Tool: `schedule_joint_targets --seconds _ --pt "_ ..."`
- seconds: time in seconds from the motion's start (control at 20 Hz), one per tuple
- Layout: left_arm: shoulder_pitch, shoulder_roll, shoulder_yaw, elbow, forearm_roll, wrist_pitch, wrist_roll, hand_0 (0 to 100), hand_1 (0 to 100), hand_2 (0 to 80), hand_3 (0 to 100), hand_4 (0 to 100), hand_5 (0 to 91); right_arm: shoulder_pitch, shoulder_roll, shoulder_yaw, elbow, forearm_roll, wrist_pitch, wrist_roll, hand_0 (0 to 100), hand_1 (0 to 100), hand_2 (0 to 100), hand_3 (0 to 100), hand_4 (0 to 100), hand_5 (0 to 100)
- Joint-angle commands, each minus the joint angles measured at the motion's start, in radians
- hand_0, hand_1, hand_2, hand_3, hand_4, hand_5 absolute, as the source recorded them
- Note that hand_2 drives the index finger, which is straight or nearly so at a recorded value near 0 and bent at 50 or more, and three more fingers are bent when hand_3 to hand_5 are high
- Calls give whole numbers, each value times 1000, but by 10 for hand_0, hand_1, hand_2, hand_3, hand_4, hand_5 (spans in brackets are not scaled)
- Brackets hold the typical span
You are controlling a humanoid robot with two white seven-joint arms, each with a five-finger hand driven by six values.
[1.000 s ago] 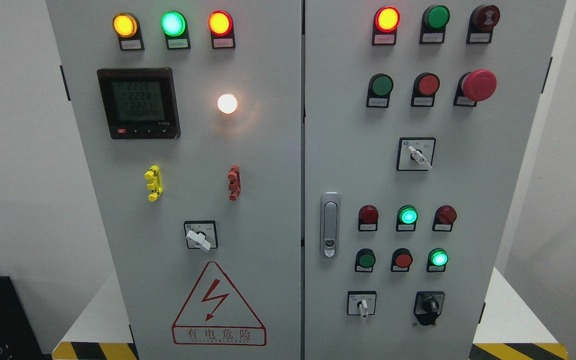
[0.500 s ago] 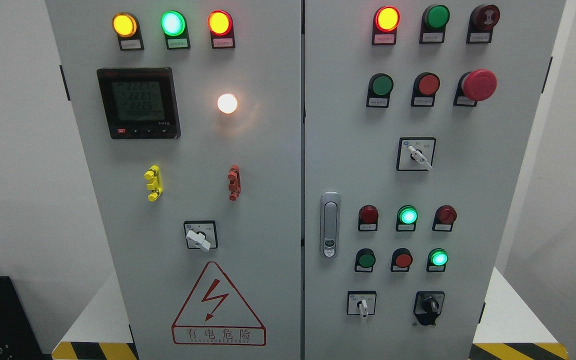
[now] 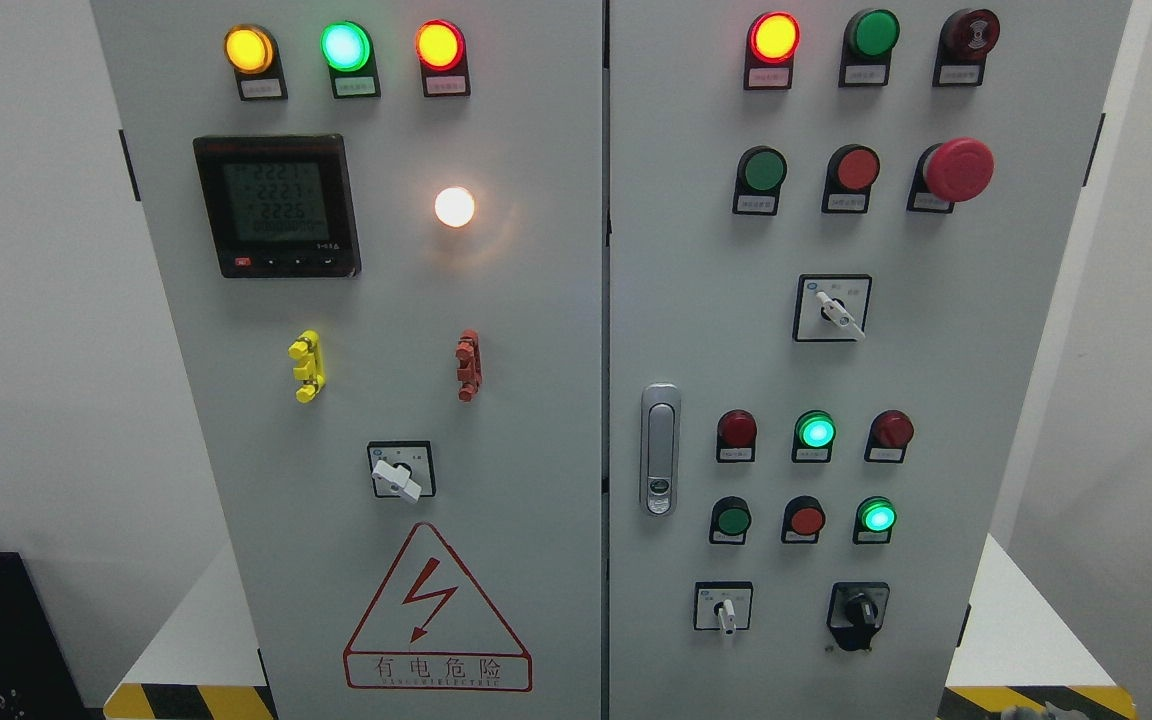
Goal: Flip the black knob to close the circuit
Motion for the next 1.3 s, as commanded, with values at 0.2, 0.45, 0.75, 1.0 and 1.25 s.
schedule_joint_targets --seconds 0.2,0.45,0.75,1.0,1.25 --pt "-1 0 0 1 1 -1 0 120 556 0 0 0 0 -90 77 82 125 24 13 32 0 70 902 1000 887 890" --pt "1 0 0 1 1 -1 0 120 556 0 0 0 0 -142 81 48 180 50 5 42 0 68 903 1000 888 891" --pt "1 0 0 -1 1 -1 0 120 556 0 0 0 0 -188 72 31 228 39 5 54 0 68 904 1000 889 892" --pt "1 0 0 -1 -2 -1 0 120 556 0 0 0 0 -205 69 9 241 35 4 62 0 69 905 1000 889 892" --pt "-1 0 0 1 1 -1 0 120 556 0 0 0 0 -210 67 11 240 35 4 62 0 70 907 1000 889 893"
